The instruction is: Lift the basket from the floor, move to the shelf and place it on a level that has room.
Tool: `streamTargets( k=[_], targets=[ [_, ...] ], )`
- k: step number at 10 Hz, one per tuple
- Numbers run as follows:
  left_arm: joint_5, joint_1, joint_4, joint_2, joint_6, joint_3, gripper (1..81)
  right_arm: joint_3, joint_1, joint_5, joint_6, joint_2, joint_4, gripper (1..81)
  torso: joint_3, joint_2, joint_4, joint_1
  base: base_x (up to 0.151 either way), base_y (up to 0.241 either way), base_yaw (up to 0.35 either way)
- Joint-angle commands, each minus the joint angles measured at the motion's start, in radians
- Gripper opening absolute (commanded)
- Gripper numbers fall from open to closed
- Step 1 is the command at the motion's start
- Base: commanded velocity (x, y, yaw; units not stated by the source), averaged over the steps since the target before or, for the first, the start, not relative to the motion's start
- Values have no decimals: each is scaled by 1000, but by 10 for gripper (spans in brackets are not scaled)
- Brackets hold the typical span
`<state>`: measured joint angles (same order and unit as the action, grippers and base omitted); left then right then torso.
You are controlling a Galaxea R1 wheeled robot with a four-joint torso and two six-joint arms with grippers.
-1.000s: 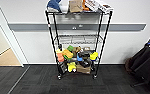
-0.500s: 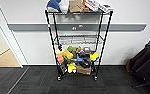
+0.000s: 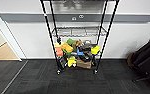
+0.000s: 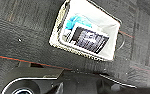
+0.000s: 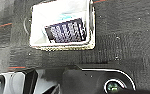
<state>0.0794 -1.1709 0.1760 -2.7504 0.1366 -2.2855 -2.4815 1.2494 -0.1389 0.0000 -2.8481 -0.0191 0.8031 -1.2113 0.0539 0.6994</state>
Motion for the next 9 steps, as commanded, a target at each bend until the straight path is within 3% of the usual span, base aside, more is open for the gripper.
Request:
streamTargets(
  k=[1,3,6,9],
  targets=[
    [-53,79,7,17,26,6,811,7,-64,47,-2,14,2,811,90,-97,0,62,0,0,0],
    [-55,101,8,4,38,-23,811,9,-81,47,-2,11,2,811,61,-165,0,106,0,0,0],
    [-65,124,8,-31,40,-84,811,3,-109,55,-2,11,-5,811,97,-243,0,157,0,0,0],
    [-101,138,26,-51,41,-115,811,0,-124,58,-2,11,-7,811,99,-347,0,222,0,0,0]
  ],
)
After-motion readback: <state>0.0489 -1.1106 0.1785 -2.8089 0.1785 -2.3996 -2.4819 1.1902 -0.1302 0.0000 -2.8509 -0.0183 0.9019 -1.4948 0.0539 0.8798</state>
